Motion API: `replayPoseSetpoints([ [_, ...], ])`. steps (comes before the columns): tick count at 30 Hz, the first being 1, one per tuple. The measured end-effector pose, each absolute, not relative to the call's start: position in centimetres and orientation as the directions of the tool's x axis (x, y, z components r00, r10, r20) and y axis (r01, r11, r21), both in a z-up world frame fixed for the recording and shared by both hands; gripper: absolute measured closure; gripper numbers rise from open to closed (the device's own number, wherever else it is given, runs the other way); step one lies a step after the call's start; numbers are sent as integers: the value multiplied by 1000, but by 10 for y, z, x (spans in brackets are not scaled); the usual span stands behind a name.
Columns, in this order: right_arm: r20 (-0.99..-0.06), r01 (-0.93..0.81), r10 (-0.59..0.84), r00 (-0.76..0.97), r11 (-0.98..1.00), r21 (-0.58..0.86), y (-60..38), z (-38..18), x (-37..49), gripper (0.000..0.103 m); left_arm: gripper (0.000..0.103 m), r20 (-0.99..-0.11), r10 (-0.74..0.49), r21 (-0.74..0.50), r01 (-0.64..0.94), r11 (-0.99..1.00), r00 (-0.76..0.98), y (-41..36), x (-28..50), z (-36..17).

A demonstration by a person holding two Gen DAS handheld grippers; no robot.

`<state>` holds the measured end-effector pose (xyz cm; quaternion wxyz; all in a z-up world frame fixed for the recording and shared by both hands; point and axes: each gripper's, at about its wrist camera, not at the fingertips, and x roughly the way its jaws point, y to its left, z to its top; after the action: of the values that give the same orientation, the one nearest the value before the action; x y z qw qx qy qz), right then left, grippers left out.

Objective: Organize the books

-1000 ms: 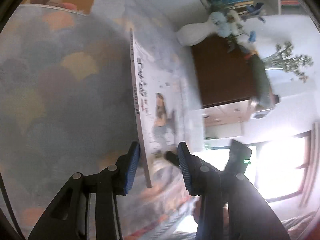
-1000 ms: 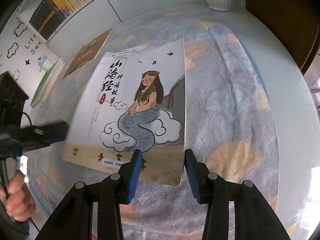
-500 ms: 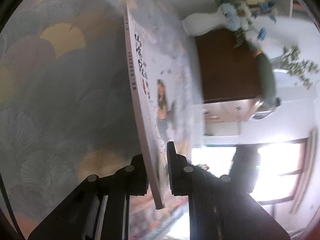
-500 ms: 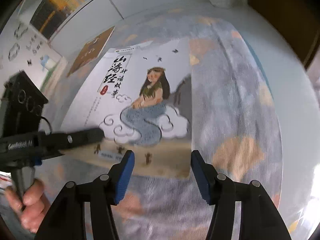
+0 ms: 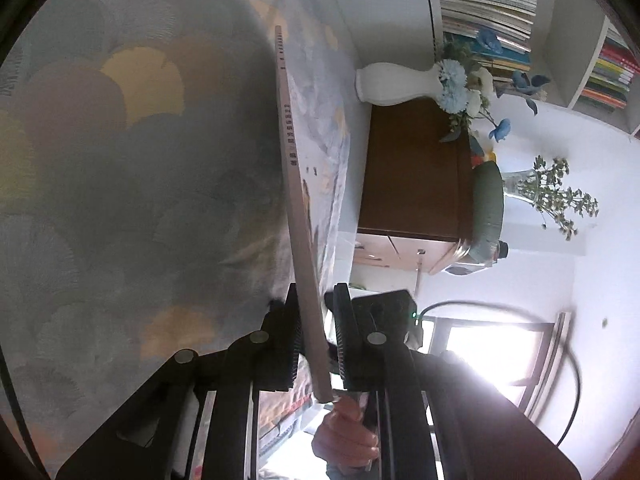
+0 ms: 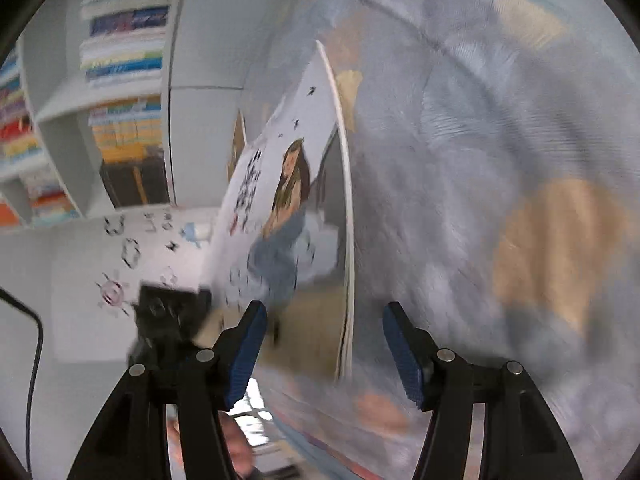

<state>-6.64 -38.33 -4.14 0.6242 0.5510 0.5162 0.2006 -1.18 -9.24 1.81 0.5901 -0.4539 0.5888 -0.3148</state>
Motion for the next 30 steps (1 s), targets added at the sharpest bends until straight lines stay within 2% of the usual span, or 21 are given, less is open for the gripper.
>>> replayPoseSetpoints([
  [1, -408, 316, 819, 404, 294, 902, -384, -41, -65, 45, 91, -412, -905, -905, -163, 393, 105, -91, -12, 18],
  [2, -399, 307, 821, 409, 287, 907, -382, -39, -61, 52, 91, -424, -900, -900, -161, 406, 101, -91, -11, 18],
  [3, -397, 296, 824, 403, 294, 909, -380, -36, -59, 67, 91, -456, -884, -885, -149, 440, 98, -90, -11, 18],
  [6, -509, 231, 766, 393, 454, 861, -371, -16, -59, 79, 91, -599, -797, -801, -60, 596, 80, -93, -11, 25],
  [8, -594, 167, 705, 387, 580, 797, -363, 0, -59, 80, 91, -707, -703, -702, 38, 711, 76, -105, -13, 33],
  [11, -739, -14, 558, 378, 802, 597, -333, 26, -63, 81, 91, -766, -640, -630, 120, 767, 67, -118, -16, 37],
  [15, -831, -198, 395, 391, 918, 344, -296, 35, -78, 81, 91, -830, -553, -526, 233, 818, 67, -136, -26, 40],
  [18, -853, -283, 309, 421, 938, 200, -274, 40, -86, 81, 91, -854, -512, -466, 297, 834, 97, -145, -37, 49],
  [22, -837, -375, 258, 482, 924, 69, -259, 53, -105, 81, 91, -838, -530, -478, 292, 828, 131, -131, -46, 62],
  [30, -794, -432, 292, 533, 901, 41, -232, 90, -116, 81, 91, -814, -536, -470, 288, 834, 225, -81, -55, 104],
])
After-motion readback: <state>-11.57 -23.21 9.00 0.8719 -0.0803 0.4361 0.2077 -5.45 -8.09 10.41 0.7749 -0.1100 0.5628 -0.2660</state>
